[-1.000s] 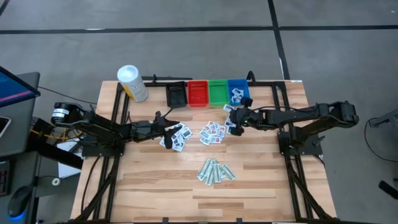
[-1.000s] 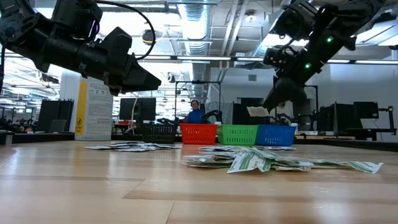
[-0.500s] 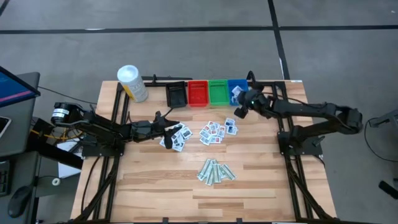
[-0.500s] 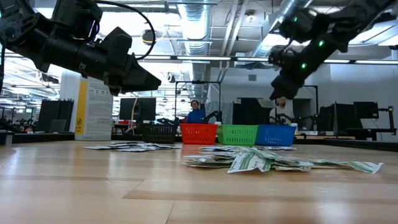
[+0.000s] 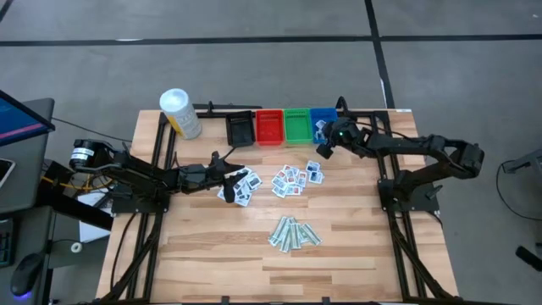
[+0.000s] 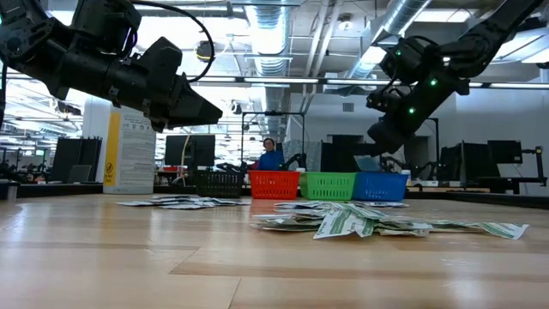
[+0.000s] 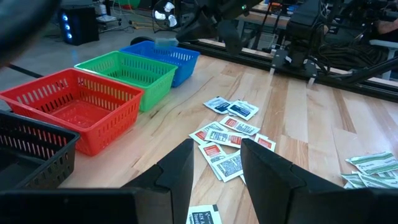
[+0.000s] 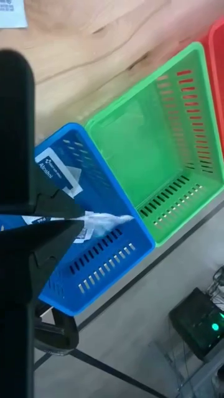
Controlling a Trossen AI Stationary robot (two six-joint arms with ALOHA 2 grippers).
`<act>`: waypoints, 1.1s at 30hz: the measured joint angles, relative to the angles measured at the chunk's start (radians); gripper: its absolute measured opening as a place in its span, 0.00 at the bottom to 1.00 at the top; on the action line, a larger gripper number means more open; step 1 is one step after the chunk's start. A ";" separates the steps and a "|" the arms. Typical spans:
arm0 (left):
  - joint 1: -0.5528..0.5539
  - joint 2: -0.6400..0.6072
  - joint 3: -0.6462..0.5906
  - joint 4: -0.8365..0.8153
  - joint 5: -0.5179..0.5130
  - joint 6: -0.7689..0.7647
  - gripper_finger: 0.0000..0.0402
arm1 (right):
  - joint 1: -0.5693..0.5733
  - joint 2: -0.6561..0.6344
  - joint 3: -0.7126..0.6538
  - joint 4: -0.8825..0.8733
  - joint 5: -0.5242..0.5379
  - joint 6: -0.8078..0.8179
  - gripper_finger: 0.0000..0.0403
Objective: Pick & Place First Aid Supplies
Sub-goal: Put the blue alcohol pad into the blue bin
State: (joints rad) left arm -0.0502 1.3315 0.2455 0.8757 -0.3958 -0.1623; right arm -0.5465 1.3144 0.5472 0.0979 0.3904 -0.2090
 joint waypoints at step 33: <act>0.000 0.000 0.000 0.000 0.000 0.000 0.33 | 0.346 0.000 -0.117 -0.093 -0.409 -0.035 0.24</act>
State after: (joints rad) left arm -0.0502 1.3315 0.2455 0.8761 -0.3958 -0.1623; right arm -0.2001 1.3148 0.4297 0.0048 -0.0189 -0.2440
